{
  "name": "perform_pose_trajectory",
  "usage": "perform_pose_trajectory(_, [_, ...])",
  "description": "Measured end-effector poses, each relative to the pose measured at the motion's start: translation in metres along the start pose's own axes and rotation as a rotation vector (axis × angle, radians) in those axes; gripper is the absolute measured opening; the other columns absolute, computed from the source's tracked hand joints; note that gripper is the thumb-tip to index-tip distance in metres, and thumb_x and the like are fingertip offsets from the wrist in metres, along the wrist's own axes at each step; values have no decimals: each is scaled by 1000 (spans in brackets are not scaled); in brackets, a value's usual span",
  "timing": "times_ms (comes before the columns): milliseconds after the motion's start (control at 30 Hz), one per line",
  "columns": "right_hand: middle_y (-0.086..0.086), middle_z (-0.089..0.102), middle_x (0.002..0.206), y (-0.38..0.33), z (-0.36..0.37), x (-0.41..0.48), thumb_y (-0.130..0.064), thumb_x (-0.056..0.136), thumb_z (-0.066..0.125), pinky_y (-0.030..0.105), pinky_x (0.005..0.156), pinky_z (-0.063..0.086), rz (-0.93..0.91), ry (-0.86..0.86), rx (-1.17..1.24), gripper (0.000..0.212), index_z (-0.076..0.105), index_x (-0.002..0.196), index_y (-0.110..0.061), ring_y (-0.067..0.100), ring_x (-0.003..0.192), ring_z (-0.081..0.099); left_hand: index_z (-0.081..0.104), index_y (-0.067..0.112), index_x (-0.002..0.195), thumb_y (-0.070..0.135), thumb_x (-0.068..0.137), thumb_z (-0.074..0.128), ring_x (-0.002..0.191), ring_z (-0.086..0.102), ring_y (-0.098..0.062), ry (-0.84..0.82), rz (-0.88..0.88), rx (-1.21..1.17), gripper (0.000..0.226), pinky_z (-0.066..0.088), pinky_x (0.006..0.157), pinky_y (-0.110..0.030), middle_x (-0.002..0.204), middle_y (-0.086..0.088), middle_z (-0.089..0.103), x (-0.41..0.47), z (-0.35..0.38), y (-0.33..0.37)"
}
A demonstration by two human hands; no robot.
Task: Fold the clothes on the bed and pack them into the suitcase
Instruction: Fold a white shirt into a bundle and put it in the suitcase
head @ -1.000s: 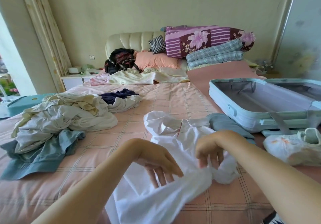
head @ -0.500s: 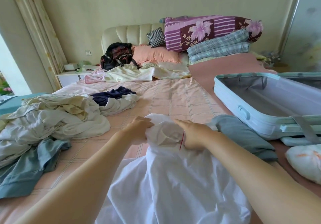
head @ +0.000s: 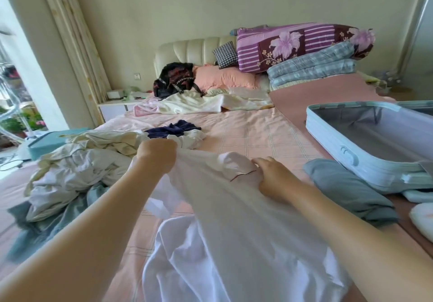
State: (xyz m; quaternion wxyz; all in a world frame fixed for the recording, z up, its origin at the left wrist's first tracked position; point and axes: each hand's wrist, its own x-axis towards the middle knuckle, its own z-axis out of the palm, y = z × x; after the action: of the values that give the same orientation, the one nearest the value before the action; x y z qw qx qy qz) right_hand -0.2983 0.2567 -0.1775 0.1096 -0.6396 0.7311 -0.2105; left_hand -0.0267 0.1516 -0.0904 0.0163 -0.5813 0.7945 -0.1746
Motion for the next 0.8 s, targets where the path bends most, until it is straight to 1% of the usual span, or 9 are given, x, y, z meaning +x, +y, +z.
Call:
perform_pose_trajectory(100, [4, 45, 141, -13, 7, -1, -13, 86, 52, 34, 107, 40, -10, -61, 7, 67, 40, 150, -27, 24, 130, 48, 47, 16, 142, 15, 94, 53, 131, 48, -25, -290, 3, 143, 49, 47, 97, -37, 141, -3, 50, -1, 7, -11])
perform_pose_trajectory(167, [4, 36, 153, -13, 15, 1, -12, 88, 49, 34, 110, 38, 5, -102, -29, 68, 36, 152, -29, 24, 136, 44, 43, 13, 145, 9, 93, 51, 128, 51, -26, -388, 112, 47, 53, 46, 98, -34, 144, -6, 48, -3, 14, 1])
perform_pose_trajectory(333, [4, 37, 148, -5, 10, 6, -8, 90, 42, 36, 94, 44, 39, -36, -242, 63, 35, 149, -27, 32, 123, 55, 31, 24, 153, -4, 91, 39, 136, 43, -24, -324, 210, -456, 69, 40, 109, -35, 154, 0, 40, 4, 26, 53])
perform_pose_trajectory(433, [9, 29, 155, 13, 9, 12, -11, 94, 40, 40, 96, 45, 175, -36, -291, 66, 21, 156, -20, 34, 125, 54, 27, 24, 155, 11, 93, 54, 129, 50, -27, -326, 259, -394, 69, 51, 96, -38, 153, -1, 41, 10, 35, 76])
perform_pose_trajectory(500, [16, 28, 154, 25, 11, 16, -24, 98, 40, 41, 93, 44, 304, -49, -216, 59, 23, 154, -15, 37, 126, 52, 34, 14, 151, 35, 88, 64, 128, 49, -30, -386, 230, -356, 73, 47, 100, -40, 148, -7, 45, 19, 46, 83])
perform_pose_trajectory(600, [15, 44, 140, 39, 9, 21, -55, 89, 52, 36, 85, 42, 445, -66, -204, 66, 42, 139, -14, 33, 121, 54, 62, 13, 111, 56, 59, 63, 95, 63, -25, -493, 196, -332, 68, 55, 84, -35, 113, -8, 67, 30, 61, 85])
perform_pose_trajectory(667, [4, 66, 113, 43, 5, 24, -65, 76, 58, 32, 82, 50, 468, -116, -235, 60, 60, 116, -20, 24, 101, 64, 65, 14, 97, 50, 58, 61, 80, 64, -22, -523, 148, -355, 53, 55, 77, -32, 95, -3, 70, 36, 64, 85])
perform_pose_trajectory(733, [-2, 69, 87, 45, 2, 31, -55, 72, 64, 31, 74, 54, 481, -129, -184, 42, 61, 96, -21, 19, 80, 66, 64, 9, 103, 36, 75, 60, 81, 61, -22, -515, 114, -364, 40, 50, 70, -28, 93, -1, 65, 48, 60, 85])
perform_pose_trajectory(800, [-3, 67, 92, 45, -2, 43, -43, 78, 68, 31, 69, 49, 456, -49, -174, 36, 56, 99, -18, 19, 80, 63, 64, 4, 110, 29, 88, 55, 80, 54, -22, -460, 93, -393, 34, 41, 63, -28, 91, -2, 59, 67, 56, 82])
